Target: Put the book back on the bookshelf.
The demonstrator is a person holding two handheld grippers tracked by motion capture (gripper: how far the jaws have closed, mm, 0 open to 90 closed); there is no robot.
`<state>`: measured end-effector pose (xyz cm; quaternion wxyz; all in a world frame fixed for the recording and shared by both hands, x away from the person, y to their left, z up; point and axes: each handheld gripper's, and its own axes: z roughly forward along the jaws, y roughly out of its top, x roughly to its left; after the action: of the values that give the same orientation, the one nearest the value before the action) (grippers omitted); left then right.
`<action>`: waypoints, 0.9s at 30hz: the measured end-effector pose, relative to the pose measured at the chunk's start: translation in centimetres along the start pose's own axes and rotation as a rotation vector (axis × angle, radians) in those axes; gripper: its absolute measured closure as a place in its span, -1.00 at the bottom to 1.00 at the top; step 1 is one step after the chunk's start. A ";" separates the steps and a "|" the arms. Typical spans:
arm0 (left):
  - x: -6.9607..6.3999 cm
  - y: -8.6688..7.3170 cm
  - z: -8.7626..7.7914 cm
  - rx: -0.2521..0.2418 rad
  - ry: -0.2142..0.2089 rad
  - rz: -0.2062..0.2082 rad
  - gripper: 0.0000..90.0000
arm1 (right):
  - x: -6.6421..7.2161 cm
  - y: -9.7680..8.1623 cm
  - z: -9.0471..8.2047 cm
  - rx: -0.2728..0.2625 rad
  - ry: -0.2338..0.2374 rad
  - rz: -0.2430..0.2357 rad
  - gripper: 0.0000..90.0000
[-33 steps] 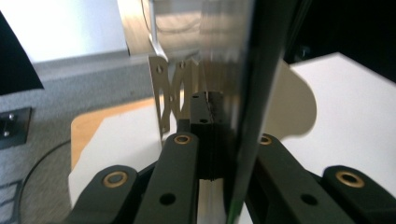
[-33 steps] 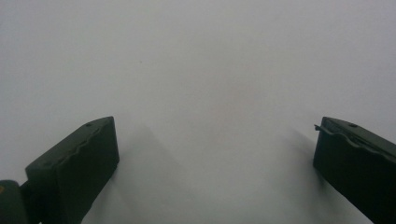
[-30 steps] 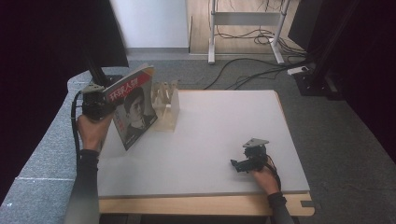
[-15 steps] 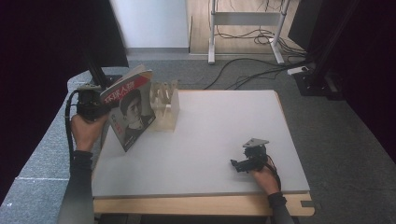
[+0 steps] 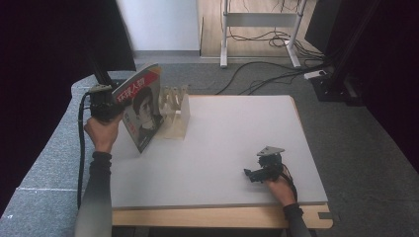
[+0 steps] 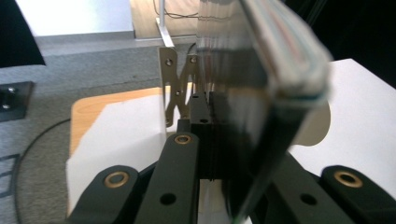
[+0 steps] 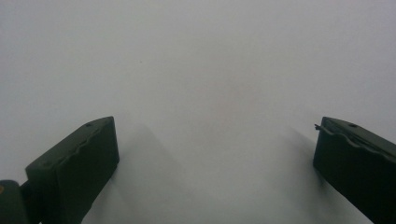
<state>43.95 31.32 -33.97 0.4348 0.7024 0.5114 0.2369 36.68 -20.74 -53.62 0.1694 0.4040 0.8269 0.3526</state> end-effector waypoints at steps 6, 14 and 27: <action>0.2 -0.6 0.5 -0.018 0.028 0.004 0.92 | 0.0 0.0 0.0 0.000 0.001 0.001 -1.00; 1.5 -1.1 0.6 -0.023 0.068 0.006 0.89 | 0.0 0.0 0.0 0.000 -0.001 0.000 -1.00; 1.8 -1.3 -0.1 -0.061 0.048 0.033 -0.08 | 0.0 0.0 0.0 0.000 0.000 0.000 -1.00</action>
<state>43.88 33.19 -35.27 0.4396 0.6912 0.5024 0.2766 36.69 -20.73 -53.62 0.1694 0.4039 0.8269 0.3528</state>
